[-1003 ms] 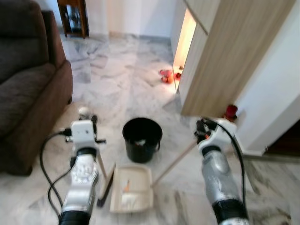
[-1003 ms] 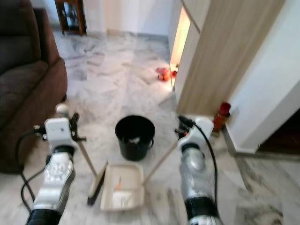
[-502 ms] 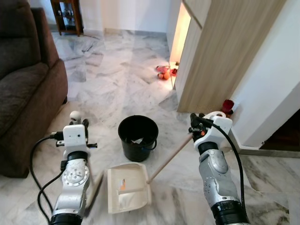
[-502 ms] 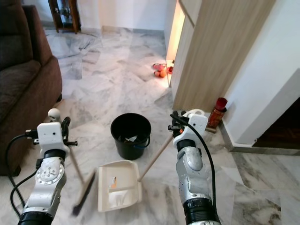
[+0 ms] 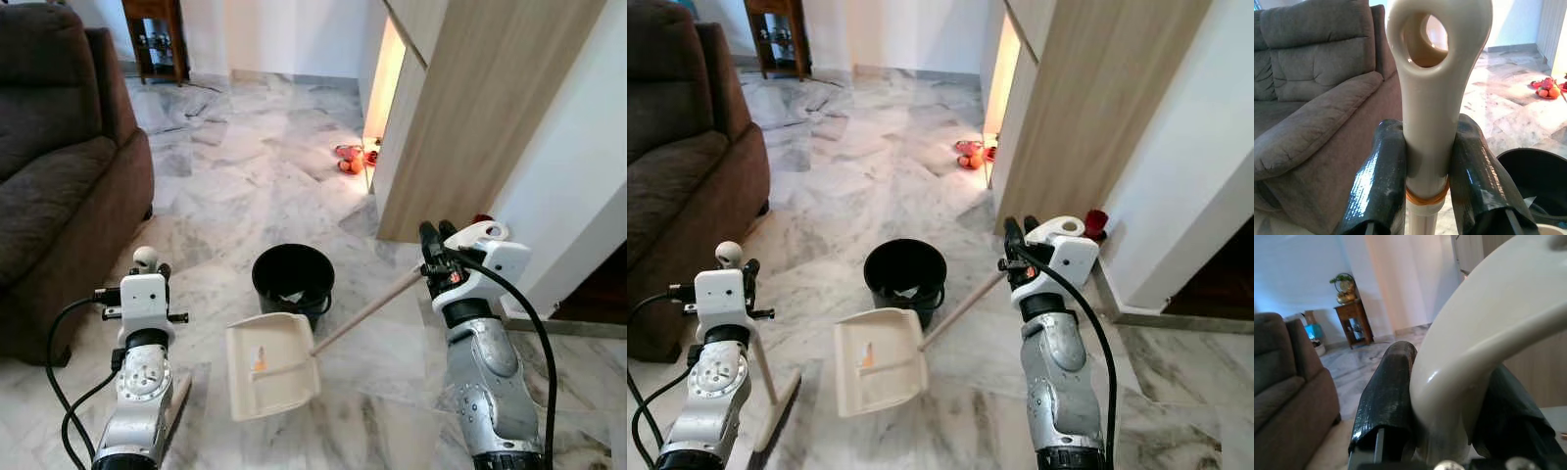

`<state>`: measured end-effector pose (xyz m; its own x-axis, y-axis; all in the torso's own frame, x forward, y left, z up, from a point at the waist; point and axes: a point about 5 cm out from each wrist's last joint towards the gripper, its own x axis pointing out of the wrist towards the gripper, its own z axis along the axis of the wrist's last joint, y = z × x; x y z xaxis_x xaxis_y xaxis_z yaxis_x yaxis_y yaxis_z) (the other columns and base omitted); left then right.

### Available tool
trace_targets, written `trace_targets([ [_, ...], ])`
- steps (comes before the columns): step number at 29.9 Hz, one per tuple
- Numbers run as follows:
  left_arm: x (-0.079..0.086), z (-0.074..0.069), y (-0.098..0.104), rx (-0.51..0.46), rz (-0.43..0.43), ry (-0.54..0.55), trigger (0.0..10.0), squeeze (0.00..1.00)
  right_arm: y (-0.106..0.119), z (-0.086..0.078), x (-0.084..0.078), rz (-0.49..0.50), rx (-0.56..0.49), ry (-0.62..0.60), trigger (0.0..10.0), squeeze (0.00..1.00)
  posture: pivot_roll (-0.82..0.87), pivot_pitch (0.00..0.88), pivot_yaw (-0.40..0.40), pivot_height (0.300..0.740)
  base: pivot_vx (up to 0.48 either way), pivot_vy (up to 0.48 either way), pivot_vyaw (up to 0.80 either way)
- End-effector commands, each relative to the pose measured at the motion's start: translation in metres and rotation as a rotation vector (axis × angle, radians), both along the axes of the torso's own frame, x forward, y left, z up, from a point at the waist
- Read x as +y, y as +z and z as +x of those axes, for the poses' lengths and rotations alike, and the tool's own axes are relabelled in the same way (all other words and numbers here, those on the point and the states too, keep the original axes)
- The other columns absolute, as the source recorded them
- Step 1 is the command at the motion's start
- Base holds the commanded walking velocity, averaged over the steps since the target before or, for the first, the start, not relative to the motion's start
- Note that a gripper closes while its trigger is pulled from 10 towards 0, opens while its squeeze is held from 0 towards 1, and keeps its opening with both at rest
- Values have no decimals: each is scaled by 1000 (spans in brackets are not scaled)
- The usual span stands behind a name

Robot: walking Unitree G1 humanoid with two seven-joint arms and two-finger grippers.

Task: Sweep floor

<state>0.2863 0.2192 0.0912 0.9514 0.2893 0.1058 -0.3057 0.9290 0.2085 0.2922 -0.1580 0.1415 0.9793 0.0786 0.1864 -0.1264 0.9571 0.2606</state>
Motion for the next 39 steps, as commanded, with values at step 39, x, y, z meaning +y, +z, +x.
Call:
trace_targets([
  [39, -6, 3, 17, -95, 86, -63, 10000, 0, 76, 24, 12, 46, -304, -148, 10000, 0, 87, 0, -38, 740, 74, 0, 0],
])
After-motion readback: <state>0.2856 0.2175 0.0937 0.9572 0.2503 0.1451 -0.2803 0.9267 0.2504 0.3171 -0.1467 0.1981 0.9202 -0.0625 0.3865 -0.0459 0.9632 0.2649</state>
